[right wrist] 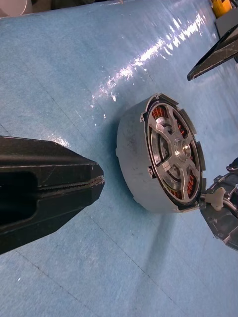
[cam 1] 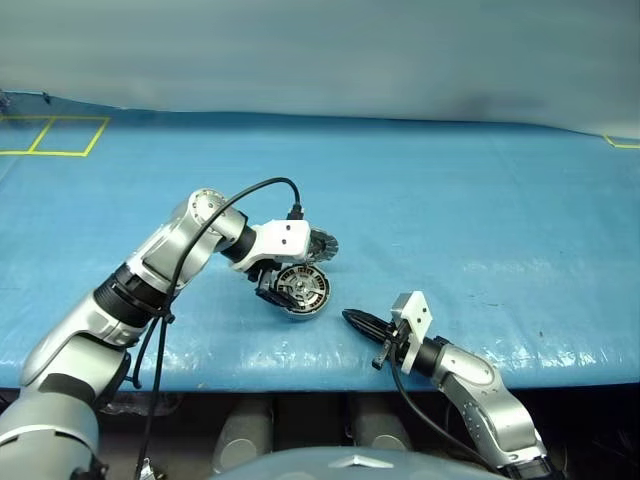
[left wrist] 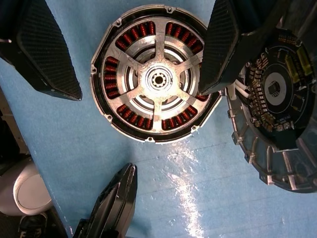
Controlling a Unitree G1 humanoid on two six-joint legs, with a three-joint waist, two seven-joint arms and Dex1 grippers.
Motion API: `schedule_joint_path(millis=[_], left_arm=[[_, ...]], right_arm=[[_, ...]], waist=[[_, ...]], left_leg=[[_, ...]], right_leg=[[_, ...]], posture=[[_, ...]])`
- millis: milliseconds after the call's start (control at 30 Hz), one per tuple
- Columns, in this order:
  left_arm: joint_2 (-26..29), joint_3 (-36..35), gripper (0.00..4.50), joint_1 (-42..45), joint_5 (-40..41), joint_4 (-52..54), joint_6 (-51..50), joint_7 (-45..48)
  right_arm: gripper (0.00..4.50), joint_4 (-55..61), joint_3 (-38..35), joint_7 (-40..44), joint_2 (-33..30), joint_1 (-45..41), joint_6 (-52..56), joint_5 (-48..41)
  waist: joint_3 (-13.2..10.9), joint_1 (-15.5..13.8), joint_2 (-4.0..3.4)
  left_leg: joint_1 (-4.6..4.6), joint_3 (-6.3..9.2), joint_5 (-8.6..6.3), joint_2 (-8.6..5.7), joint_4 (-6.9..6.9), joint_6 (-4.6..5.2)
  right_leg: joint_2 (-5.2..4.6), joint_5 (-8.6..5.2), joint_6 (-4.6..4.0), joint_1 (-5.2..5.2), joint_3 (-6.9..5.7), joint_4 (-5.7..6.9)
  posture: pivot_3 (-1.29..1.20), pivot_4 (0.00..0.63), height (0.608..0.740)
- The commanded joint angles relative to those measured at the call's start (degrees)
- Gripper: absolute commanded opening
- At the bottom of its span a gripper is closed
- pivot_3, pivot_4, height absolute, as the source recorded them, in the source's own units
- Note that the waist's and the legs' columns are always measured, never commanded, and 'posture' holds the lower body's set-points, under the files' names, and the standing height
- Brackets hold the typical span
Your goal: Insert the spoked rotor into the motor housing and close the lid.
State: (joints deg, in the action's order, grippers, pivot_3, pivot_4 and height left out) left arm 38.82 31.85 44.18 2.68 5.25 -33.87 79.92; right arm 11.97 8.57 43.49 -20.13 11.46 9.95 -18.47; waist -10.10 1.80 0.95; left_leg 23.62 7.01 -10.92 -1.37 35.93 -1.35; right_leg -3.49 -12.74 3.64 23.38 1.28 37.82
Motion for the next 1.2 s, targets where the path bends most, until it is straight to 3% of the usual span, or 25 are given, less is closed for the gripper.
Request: schedule_joint_path(millis=[33, 100, 300, 433, 633, 800, 1033, 1200], left_arm=[[-0.04, -3.27, 3.93, -0.19, 1.96, 2.78, -1.04, -0.93], [-0.27, -4.72, 3.49, -0.81, 3.57, 3.58, -1.76, -1.42], [0.9, -11.48, 1.42, -7.23, 10.34, 9.6, -3.77, -3.12], [1.22, -17.88, 0.13, -16.84, 15.0, 15.18, -2.32, -6.52], [-4.73, -27.99, 0.05, -33.46, 18.23, 21.68, 6.95, -17.55], [-10.95, -30.63, 0.05, -45.31, 17.49, 24.36, 12.72, -27.05], [-17.43, -32.84, 0.05, -54.85, 17.97, 22.52, 22.63, -33.95], [-18.04, -32.54, 0.05, -57.27, 18.29, 21.08, 24.92, -35.29]], right_arm=[[0.0, 1.38, -0.36, 0.08, -0.14, -0.28, -1.13, -0.34], [0.0, 1.44, -0.38, -0.02, -0.12, -0.27, -1.09, -0.32], [0.0, 2.49, -0.88, -1.0, -0.57, 0.5, -0.5, -0.16], [0.0, 3.96, -1.57, -1.73, -1.48, 1.34, 0.48, -0.59], [0.0, 8.42, -2.31, -2.83, -3.33, 0.57, 3.3, -1.11], [0.0, 11.64, -1.42, -2.83, -4.48, -3.33, 6.82, -1.34], [0.0, 12.11, 2.03, -5.68, -1.62, -10.53, 12.93, -0.88], [0.0, 9.14, 5.41, -7.16, 1.05, -14.88, 14.78, 0.88]], waist=[[0.0, 0.02, 0.0], [0.0, 0.04, 0.0], [0.0, 0.25, -0.01], [0.0, 0.3, -0.02], [0.0, -0.1, -0.04], [0.01, -0.71, -0.04], [0.02, -1.12, -0.03], [0.02, -1.1, -0.03]], left_leg=[[0.0, 0.0, 0.0, 0.0, 0.0, 0.0], [0.0, 0.0, 0.0, 0.0, 0.0, 0.0], [-0.01, 0.0, 0.0, 0.01, -0.04, 0.0], [-0.03, 0.0, 0.0, 0.01, -0.04, 0.0], [-0.06, -0.07, -0.01, 0.03, -0.02, -0.01], [-0.07, -0.09, -0.01, 0.01, 0.02, -0.01], [-0.04, -0.12, -0.01, 0.0, 0.01, -0.01], [-0.03, -0.13, -0.01, -0.01, 0.01, -0.01]], right_leg=[[0.0, 0.0, 0.0, 0.0, 0.0, 0.0], [0.0, 0.0, 0.0, 0.0, 0.0, 0.0], [-0.01, -0.01, -0.01, 0.01, 0.01, 0.0], [-0.02, -0.01, -0.02, -0.01, 0.04, -0.01], [-0.08, -0.01, -0.02, 0.0, 0.12, -0.02], [-0.12, -0.01, -0.03, -0.03, 0.13, -0.02], [-0.12, -0.01, -0.03, 0.0, 0.12, -0.03], [-0.12, -0.01, -0.03, 0.02, 0.11, -0.03]], posture=[[0.0, 0.15, 0.74], [0.0, 0.15, 0.74], [0.0, 0.15, 0.74], [0.0, 0.15, 0.74], [0.0, 0.15, 0.74], [0.0, 0.15, 0.74], [0.0, 0.15, 0.74], [0.0, 0.15, 0.74]])
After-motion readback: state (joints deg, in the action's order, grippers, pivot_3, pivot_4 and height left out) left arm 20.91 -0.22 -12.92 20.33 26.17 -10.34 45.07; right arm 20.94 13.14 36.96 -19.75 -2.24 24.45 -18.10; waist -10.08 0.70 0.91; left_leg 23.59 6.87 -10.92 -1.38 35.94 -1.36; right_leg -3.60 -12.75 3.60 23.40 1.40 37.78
